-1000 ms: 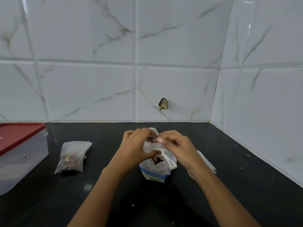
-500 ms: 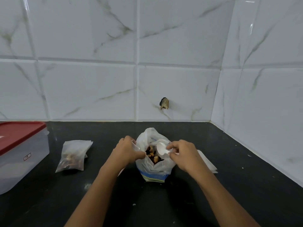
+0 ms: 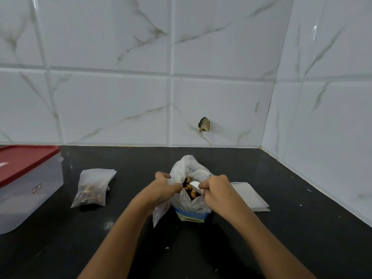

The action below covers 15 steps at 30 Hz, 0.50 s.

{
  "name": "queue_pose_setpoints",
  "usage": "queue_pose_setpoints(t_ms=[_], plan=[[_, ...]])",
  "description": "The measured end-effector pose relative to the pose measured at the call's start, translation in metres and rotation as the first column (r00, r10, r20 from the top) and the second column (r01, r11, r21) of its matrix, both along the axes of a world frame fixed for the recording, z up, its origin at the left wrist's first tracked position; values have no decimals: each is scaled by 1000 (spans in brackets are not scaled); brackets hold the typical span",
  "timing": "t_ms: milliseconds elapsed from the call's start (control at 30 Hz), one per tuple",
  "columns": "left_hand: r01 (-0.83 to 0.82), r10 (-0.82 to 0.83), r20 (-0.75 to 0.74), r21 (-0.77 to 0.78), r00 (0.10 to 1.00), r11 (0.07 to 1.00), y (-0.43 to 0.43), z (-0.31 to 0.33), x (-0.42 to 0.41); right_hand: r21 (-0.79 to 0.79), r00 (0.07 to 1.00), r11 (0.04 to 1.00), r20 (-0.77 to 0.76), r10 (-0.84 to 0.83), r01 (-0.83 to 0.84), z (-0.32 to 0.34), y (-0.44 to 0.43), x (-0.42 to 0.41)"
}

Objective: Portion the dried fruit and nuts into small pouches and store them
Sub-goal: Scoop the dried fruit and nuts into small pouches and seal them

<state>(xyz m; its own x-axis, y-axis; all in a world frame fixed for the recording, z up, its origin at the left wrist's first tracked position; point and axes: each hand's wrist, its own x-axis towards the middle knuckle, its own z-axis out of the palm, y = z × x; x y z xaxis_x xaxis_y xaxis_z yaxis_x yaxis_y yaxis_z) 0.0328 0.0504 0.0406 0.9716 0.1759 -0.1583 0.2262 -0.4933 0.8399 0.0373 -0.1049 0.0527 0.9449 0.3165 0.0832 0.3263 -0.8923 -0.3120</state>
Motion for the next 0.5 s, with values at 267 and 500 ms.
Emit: queue_pose_setpoints(t_ms=[267, 500], plan=[[-26, 62, 70, -426, 996, 904, -2, -8, -3, 341, 999, 939, -26, -33, 40, -6, -7, 5], [29, 87, 162, -603, 983, 797, -11, -5, -6, 534, 994, 839, -86, -68, 104, -5, -12, 9]])
